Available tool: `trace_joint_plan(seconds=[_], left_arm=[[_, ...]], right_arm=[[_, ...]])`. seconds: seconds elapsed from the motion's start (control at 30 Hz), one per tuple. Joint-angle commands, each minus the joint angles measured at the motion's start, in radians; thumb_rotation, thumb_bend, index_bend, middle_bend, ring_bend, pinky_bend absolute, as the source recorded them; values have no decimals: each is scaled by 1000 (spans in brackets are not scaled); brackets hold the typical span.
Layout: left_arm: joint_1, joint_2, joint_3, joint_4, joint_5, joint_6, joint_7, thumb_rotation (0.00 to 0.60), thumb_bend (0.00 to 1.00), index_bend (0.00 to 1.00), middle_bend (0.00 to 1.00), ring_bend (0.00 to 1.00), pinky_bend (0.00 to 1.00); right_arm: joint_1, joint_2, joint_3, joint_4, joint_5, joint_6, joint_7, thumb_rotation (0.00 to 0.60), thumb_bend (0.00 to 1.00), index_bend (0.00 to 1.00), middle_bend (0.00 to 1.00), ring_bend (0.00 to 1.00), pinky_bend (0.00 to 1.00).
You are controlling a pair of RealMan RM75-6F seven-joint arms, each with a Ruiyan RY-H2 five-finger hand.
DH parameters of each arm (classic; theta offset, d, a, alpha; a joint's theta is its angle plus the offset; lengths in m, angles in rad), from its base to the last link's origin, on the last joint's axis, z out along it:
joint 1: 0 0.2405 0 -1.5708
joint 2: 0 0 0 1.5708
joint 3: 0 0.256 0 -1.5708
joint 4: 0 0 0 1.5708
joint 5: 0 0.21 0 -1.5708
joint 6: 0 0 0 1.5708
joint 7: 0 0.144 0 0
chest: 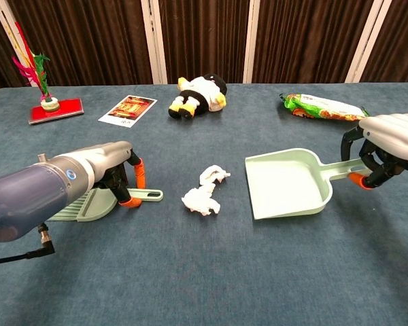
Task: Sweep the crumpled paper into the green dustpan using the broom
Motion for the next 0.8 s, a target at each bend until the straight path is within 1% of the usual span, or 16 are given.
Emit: trace_joint_plan(seconds=[0.03, 0.1, 0.17, 0.4, 0.53, 0.67, 0.8], left_arm=[[7, 3, 0, -3, 6, 12, -11, 600, 545, 691, 1000, 900, 901], [11, 5, -5, -8, 13, 18, -25, 600, 577, 735, 1000, 911, 910], [15, 7, -14, -17, 23, 21, -42, 600, 592, 756, 1000, 917, 917], [16, 11, -79, -81, 60, 24, -131, 600, 599, 759, 1000, 922, 923], [10, 12, -103, -118, 66, 19, -159, 600, 598, 759, 1000, 922, 923], [2, 6, -115, -150, 70, 16, -180, 600, 599, 758, 1000, 922, 923], [-14, -14, -119, -158, 69, 14, -187, 600, 598, 758, 1000, 923, 923]], right_arm=[[-2, 1, -4, -1, -3, 1, 3, 600, 491, 565, 807, 806, 723], [-1, 5, -7, -7, -5, 0, 0, 600, 491, 565, 807, 806, 723], [0, 5, -7, -11, -3, 1, -7, 600, 492, 565, 807, 806, 723], [2, 4, -8, -29, 4, 15, -31, 600, 492, 565, 807, 806, 723], [2, 0, -8, -46, 5, 34, -50, 600, 492, 565, 807, 806, 723], [5, -5, -1, -57, 13, 43, -61, 600, 492, 565, 807, 806, 723], [6, -4, 1, -64, 21, 49, -70, 600, 492, 565, 807, 806, 723]])
